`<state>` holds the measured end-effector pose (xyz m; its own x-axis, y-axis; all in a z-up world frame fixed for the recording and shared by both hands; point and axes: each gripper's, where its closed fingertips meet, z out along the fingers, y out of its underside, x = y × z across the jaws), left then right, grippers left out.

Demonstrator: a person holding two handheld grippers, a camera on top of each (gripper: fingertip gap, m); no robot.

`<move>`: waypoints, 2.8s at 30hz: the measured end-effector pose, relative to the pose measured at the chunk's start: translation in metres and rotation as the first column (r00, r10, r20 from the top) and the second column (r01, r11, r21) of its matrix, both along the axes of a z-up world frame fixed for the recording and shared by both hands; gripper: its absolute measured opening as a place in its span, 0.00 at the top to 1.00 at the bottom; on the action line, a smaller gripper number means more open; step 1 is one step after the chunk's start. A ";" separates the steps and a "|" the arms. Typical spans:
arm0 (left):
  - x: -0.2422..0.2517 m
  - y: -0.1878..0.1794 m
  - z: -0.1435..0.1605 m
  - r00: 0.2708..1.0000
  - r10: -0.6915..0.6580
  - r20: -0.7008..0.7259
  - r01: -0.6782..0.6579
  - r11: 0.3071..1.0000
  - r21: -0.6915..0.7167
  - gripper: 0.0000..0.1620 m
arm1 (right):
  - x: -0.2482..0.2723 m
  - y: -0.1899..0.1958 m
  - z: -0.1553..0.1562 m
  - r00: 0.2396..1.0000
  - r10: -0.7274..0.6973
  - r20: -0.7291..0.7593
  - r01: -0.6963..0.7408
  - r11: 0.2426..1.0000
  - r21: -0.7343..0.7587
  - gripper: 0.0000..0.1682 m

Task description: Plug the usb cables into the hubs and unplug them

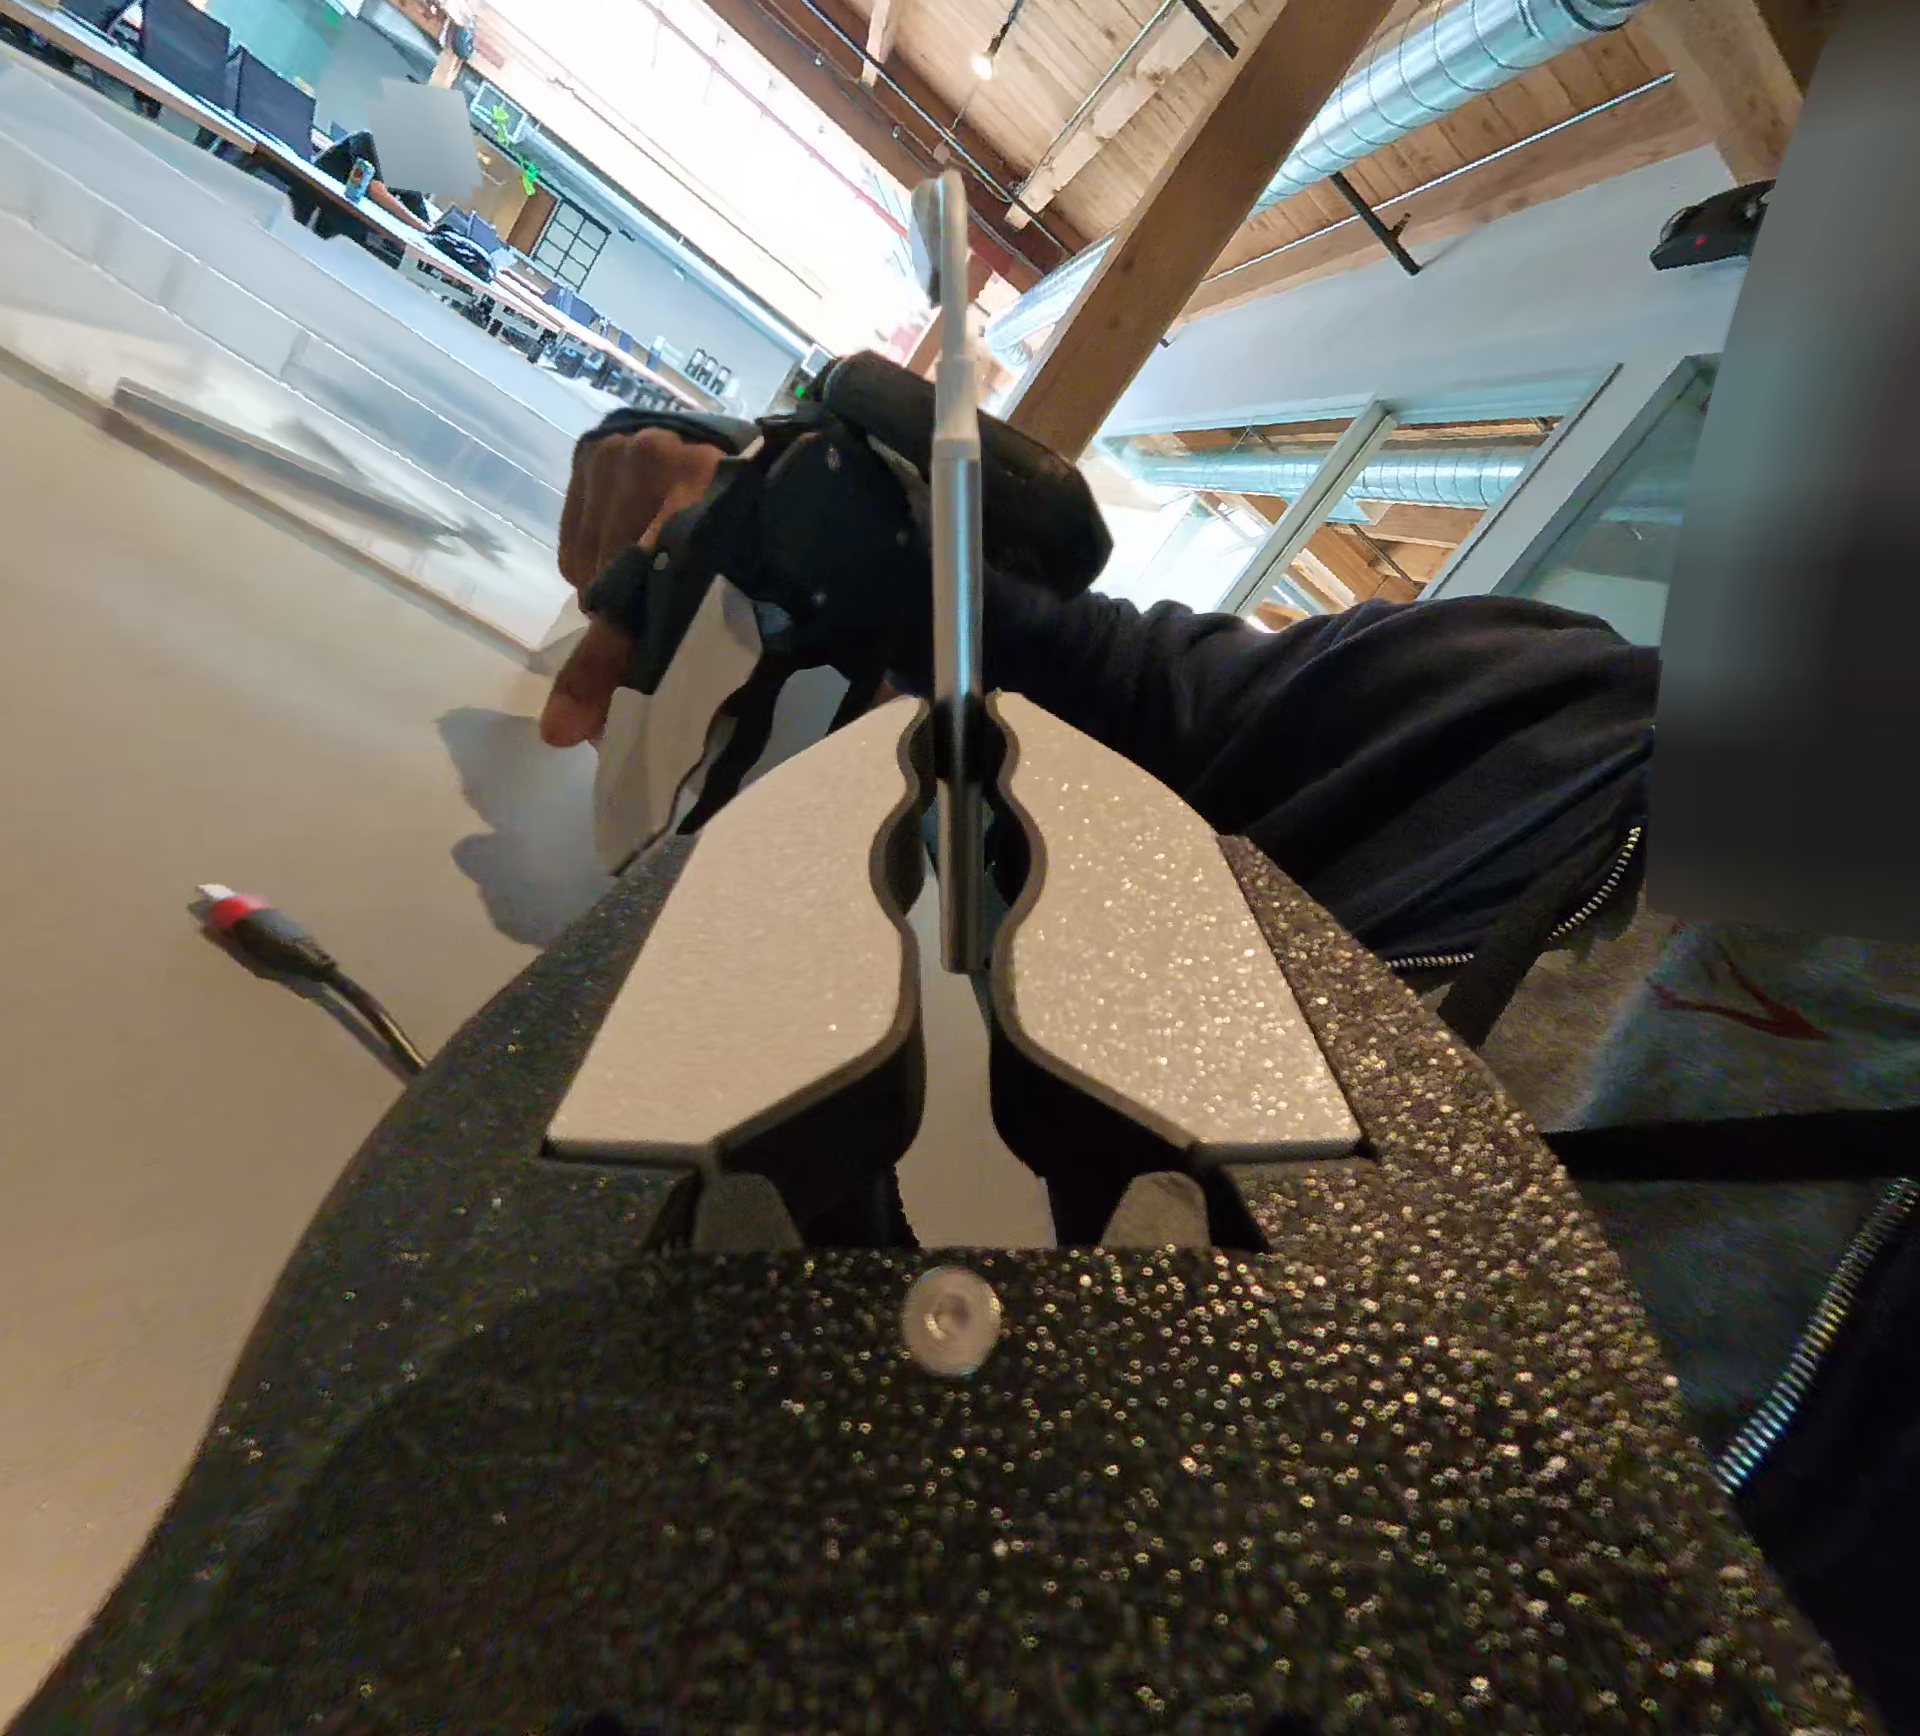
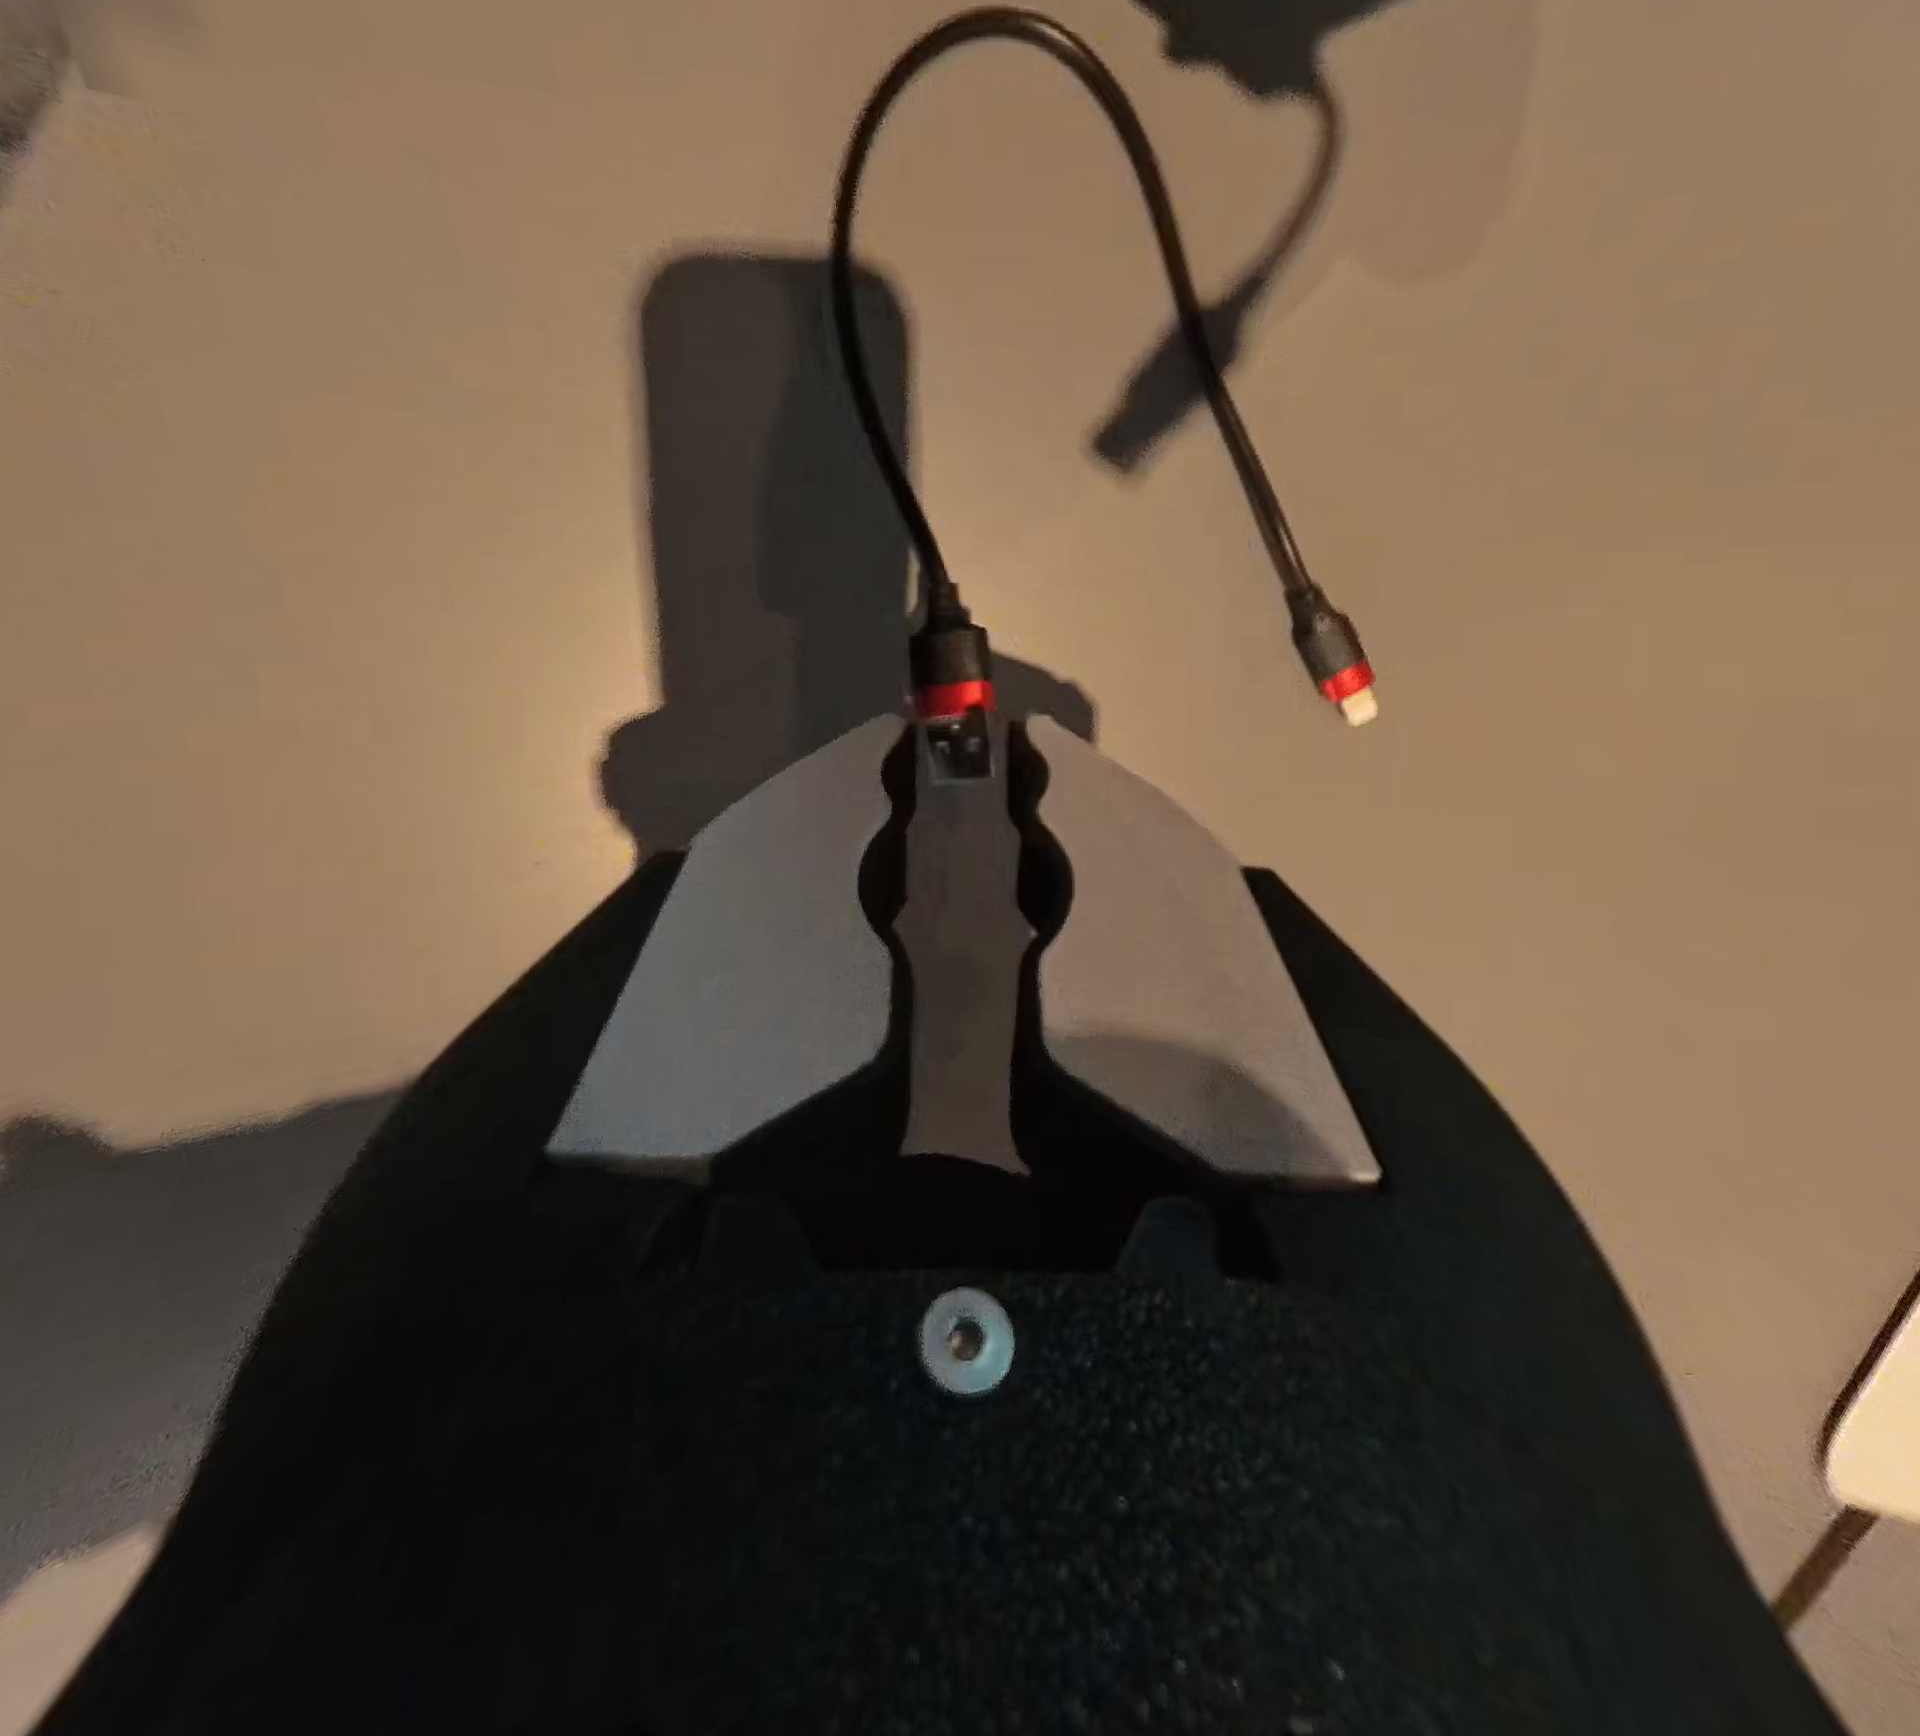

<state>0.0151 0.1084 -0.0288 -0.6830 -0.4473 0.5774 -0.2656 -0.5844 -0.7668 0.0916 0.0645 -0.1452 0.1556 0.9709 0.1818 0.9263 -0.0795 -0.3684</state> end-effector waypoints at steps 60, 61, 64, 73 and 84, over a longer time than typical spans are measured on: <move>-0.015 0.059 -0.002 0.964 0.266 -0.016 -0.266 0.957 -0.118 0.96 | 0.006 0.102 -0.016 0.317 -0.900 -0.300 0.940 0.340 -0.025 0.96; -0.015 0.060 -0.002 0.962 0.272 -0.018 -0.272 0.955 -0.117 0.96 | 0.009 0.103 -0.016 0.336 -0.893 -0.299 0.934 0.357 -0.016 0.97; -0.015 0.066 -0.001 0.958 0.287 -0.019 -0.287 0.951 -0.115 0.96 | 0.011 0.106 -0.014 0.470 -0.828 -0.305 0.877 0.478 0.053 0.97; 0.001 0.089 0.001 0.944 0.317 -0.089 -0.322 0.946 -0.046 0.96 | 0.024 0.110 0.025 0.792 -0.514 -0.330 0.611 0.673 0.418 0.97; 0.084 0.098 0.010 0.985 0.124 -0.121 -0.133 0.989 -0.063 0.96 | 0.034 0.112 0.070 0.858 -0.234 -0.458 0.513 0.437 0.738 0.97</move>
